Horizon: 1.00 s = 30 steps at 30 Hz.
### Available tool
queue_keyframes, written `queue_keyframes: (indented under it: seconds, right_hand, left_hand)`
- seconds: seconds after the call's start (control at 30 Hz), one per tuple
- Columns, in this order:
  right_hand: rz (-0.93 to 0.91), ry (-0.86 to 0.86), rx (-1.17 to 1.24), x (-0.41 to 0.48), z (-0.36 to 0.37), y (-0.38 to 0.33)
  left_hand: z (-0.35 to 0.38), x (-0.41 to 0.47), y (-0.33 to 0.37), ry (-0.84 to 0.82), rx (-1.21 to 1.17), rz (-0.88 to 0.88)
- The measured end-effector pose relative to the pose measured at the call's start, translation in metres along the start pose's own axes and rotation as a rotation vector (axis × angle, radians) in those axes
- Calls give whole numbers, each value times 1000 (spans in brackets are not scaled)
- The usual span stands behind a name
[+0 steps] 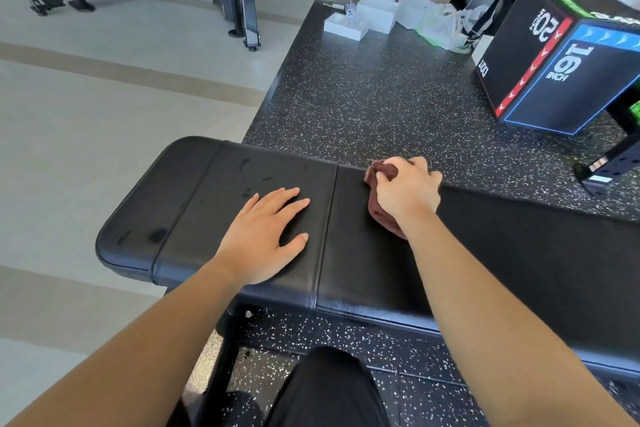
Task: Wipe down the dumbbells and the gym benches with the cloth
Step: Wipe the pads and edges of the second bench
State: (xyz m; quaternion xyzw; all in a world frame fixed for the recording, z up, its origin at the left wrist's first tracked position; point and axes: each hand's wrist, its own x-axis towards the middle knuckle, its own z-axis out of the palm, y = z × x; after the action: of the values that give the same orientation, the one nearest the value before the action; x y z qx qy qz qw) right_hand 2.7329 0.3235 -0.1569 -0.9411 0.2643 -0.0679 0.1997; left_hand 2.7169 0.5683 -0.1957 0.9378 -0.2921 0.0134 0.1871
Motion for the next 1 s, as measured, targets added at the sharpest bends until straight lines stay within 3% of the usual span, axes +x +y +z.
queue_keyframes:
  seconds: [0.17,0.33,0.5,0.63,0.8,1.0]
  right_hand:
    - [-8,4,-6,-43,-3,-1]
    - [-151,42,-25,-118,14,-13]
    - [-213,-7,48,-144,41,-76]
    - [-162,-30,-34,-134,49,-105]
    - [-274,72,21,-191,46,-67]
    - [-169,285,85,-209,48,-31]
  left_hand:
    - [-4,0,3,-31,3,2]
    - [-16,-1,-16,-69,-137,102]
    - [-40,-6,-76,-56,49,1]
    - [-38,-7,-91,-21,50,-12]
    - [-36,-8,-95,2,35,21]
    - [-34,-5,-97,35,-3,17]
